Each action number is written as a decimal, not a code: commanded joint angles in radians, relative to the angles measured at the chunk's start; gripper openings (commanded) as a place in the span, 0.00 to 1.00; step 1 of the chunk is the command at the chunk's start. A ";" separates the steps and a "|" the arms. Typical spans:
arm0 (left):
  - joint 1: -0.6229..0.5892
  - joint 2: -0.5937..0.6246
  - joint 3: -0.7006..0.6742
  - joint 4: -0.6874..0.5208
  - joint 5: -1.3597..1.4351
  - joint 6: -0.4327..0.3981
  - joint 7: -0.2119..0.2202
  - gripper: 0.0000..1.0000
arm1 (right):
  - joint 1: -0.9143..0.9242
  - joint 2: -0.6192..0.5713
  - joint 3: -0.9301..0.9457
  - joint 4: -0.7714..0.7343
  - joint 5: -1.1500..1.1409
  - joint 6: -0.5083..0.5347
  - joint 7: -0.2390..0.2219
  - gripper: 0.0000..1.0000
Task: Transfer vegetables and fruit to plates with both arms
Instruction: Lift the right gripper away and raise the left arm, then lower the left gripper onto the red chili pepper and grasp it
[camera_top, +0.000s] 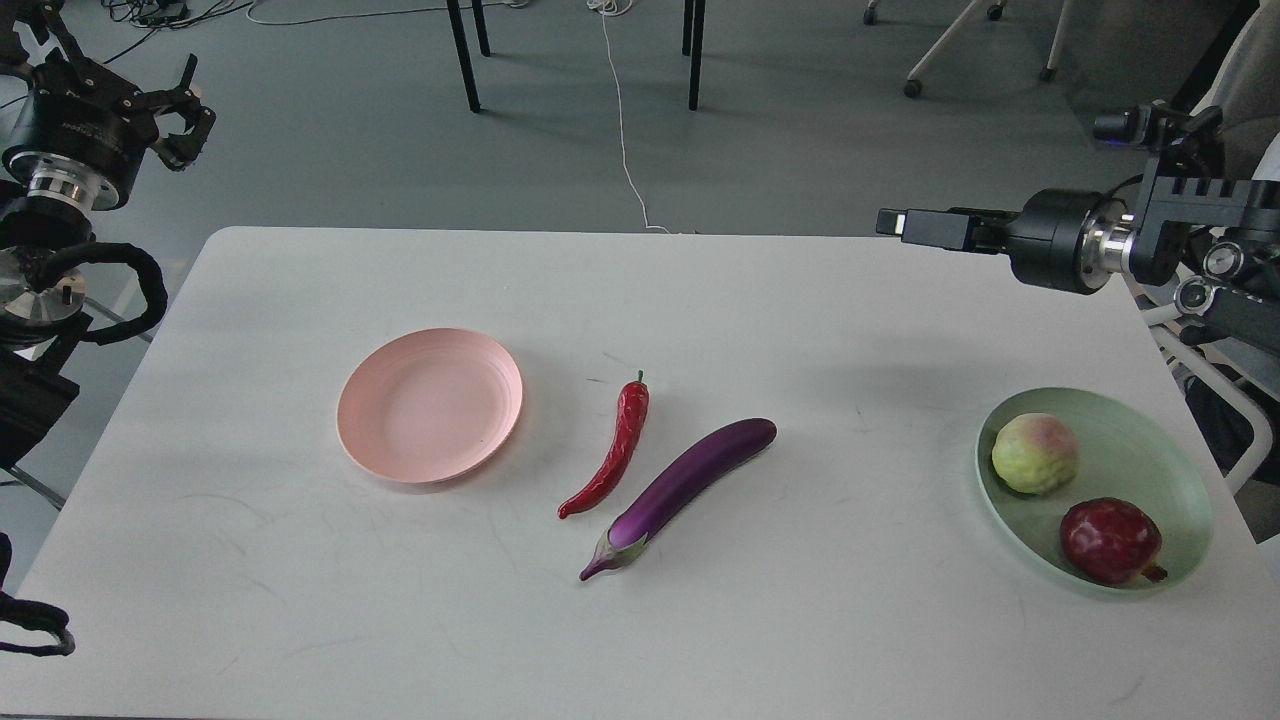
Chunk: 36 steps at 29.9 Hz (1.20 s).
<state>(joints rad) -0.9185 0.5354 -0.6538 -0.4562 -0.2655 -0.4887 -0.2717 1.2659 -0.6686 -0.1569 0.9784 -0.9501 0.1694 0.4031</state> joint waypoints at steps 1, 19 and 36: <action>-0.005 0.000 0.019 -0.065 0.028 0.000 0.045 0.98 | -0.049 0.052 0.086 -0.024 0.079 -0.005 0.002 0.97; -0.036 0.274 0.111 -0.752 0.763 0.002 0.158 0.98 | -0.355 0.090 0.580 -0.090 0.511 0.021 0.048 0.97; -0.069 -0.032 0.327 -0.940 2.034 0.000 0.161 0.98 | -0.628 0.090 0.809 -0.170 0.979 0.319 0.077 0.97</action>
<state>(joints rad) -0.9834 0.5665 -0.3890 -1.4185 1.6477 -0.4887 -0.1109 0.6937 -0.5782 0.6011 0.8080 0.0249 0.4701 0.4796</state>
